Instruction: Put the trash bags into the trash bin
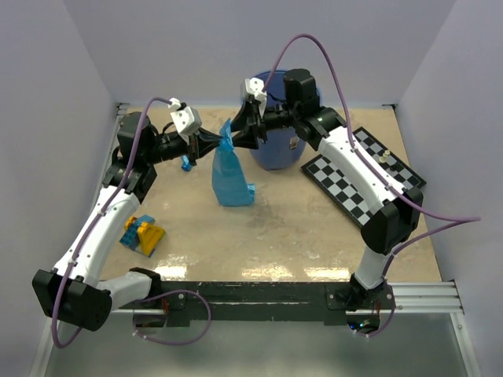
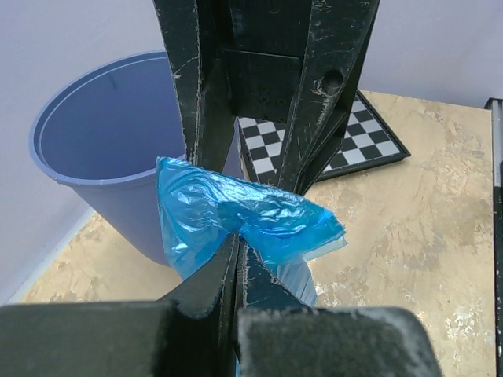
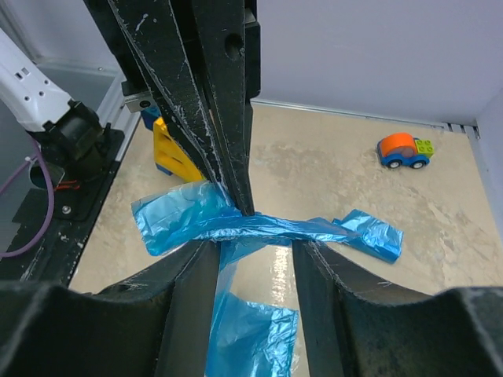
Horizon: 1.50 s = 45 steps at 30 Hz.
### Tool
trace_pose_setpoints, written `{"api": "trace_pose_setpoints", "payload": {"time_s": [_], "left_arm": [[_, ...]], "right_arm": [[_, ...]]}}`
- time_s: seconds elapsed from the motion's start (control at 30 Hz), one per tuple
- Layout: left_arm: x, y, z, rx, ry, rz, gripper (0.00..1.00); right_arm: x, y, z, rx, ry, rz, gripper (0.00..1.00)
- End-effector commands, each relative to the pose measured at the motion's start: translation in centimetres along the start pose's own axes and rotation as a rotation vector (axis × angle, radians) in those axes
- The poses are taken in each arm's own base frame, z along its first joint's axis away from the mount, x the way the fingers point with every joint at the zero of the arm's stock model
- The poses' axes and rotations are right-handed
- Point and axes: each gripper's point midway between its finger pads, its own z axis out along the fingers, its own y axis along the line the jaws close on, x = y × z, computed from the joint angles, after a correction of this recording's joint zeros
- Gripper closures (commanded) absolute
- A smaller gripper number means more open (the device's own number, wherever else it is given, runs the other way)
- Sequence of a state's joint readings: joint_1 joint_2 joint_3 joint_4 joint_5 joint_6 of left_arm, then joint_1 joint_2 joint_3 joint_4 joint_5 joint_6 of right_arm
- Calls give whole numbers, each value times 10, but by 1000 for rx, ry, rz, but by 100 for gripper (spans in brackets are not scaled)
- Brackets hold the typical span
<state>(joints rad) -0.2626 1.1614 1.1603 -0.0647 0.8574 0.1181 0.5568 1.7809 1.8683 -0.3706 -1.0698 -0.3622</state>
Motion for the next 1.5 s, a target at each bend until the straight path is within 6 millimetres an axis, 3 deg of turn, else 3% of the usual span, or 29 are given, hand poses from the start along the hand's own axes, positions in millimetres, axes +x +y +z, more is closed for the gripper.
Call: {"api": "trace_pose_setpoints", "payload": {"time_s": [0.0, 0.13, 0.17, 0.33, 0.37, 0.53, 0.73, 0.97, 1.0, 1.1, 1.13, 1.23, 1.27, 1.47], "left_arm": [[-30, 0, -2, 4, -65, 44, 100], [-27, -1, -1, 19, -60, 30, 100], [-33, 1, 0, 14, -81, 54, 100], [-35, 4, 0, -5, -86, 62, 100], [-35, 6, -1, -20, -84, 66, 100], [-29, 18, -10, -110, -39, 95, 100], [-27, 24, -20, -170, -21, 129, 100], [-24, 20, -19, -148, -26, 119, 100], [-24, 18, -18, -131, -29, 115, 100], [-23, 14, -13, -92, -45, 78, 100], [-24, 13, -11, -82, -50, 72, 100], [-23, 12, -8, -61, -52, 52, 100], [-31, 12, -8, -59, -77, 76, 100], [-32, 8, -5, -26, -77, 61, 100]], "right_arm": [[-28, 6, -3, -28, -57, -36, 54], [-30, 6, -1, -34, -72, -19, 55], [-30, 6, 0, -35, -73, -16, 58], [-25, 8, 3, -68, -79, 15, 97], [-24, 8, 2, -70, -79, 17, 100], [-22, -1, -14, -5, -63, 23, 100], [0, -14, -42, 106, 3, 48, 100], [1, -16, -50, 142, 3, 45, 100], [-5, -18, -50, 152, -11, 26, 97], [-16, -19, -43, 127, -44, 20, 66], [-20, -17, -39, 106, -51, 14, 61], [-27, -14, -23, 67, -63, -7, 54], [-30, -12, -17, 56, -68, -16, 53], [-42, -9, 1, 9, -112, -9, 51]]}}
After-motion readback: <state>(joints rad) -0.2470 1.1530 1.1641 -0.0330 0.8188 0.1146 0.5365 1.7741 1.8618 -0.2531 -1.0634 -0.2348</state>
